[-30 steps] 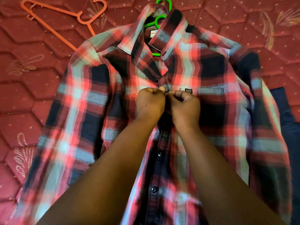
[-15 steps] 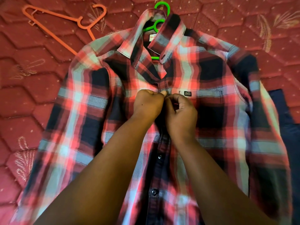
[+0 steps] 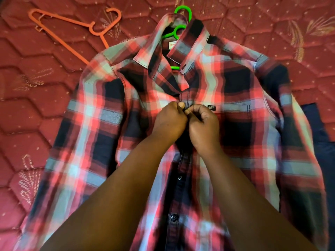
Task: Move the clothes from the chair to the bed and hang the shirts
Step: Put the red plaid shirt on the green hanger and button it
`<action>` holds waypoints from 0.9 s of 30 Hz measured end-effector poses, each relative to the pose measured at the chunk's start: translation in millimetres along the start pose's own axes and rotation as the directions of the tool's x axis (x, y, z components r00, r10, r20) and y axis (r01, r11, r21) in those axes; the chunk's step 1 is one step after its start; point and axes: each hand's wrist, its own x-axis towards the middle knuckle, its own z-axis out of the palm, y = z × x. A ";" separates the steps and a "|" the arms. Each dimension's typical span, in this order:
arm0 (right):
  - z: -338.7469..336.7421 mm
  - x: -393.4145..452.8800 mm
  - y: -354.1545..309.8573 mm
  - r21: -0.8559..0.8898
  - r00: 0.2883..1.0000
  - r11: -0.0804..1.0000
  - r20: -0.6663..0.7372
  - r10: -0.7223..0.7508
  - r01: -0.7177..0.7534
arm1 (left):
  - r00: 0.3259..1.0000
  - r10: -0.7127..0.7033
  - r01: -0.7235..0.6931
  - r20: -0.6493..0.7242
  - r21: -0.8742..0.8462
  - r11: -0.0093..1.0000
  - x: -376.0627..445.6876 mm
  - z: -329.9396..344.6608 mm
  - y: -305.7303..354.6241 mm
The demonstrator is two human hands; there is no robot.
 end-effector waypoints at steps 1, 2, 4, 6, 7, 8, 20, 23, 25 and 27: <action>-0.6 -0.3 1.4 -0.024 1.000 1.000 0.019 -0.001 0.001 | 0.999 0.047 -0.047 -0.001 0.064 0.997 -1.5 -0.9 -1.3; -0.1 -0.1 0.9 -0.057 1.000 0.998 0.024 -0.014 0.015 | 0.996 0.084 -0.084 0.003 0.107 0.991 -1.5 -2.3 -1.8; 2.3 -0.6 1.4 -0.120 0.999 0.992 0.017 -0.045 0.047 | 0.994 0.110 -0.111 0.017 0.143 0.983 -1.7 -3.5 -3.3; 4.4 1.1 -1.6 -0.161 0.999 0.986 0.015 -0.045 0.047 | 0.995 0.097 -0.102 0.033 0.168 0.981 -1.1 -5.1 -0.9; 4.4 2.2 -3.4 -0.172 0.999 0.985 0.020 -0.030 0.033 | 0.996 0.081 -0.088 0.043 0.186 0.979 -0.3 -5.8 0.9; 3.9 3.3 -4.2 -0.173 0.999 0.985 0.031 -0.015 0.021 | 0.997 0.061 -0.071 0.053 0.220 0.973 0.5 -6.7 2.5; -4.7 47.6 -59.9 -0.283 0.966 0.937 -0.095 -0.241 0.205 | 0.954 -0.073 0.008 -0.292 -0.218 0.976 78.8 -86.2 -15.3; 3.9 69.9 -59.7 -0.471 0.955 0.842 0.007 -0.295 0.264 | 0.947 -0.133 0.049 -0.292 -0.276 0.960 93.4 -87.6 -13.8; 5.7 82.8 -58.2 -0.626 0.971 0.747 0.075 -0.229 0.225 | 0.938 -0.154 0.067 -0.310 -0.274 0.959 98.7 -87.3 -6.7; 5.0 94.5 -60.8 -0.732 0.983 0.659 0.090 -0.160 0.175 | 0.930 -0.148 0.070 -0.337 -0.233 0.970 103.5 -87.5 -2.4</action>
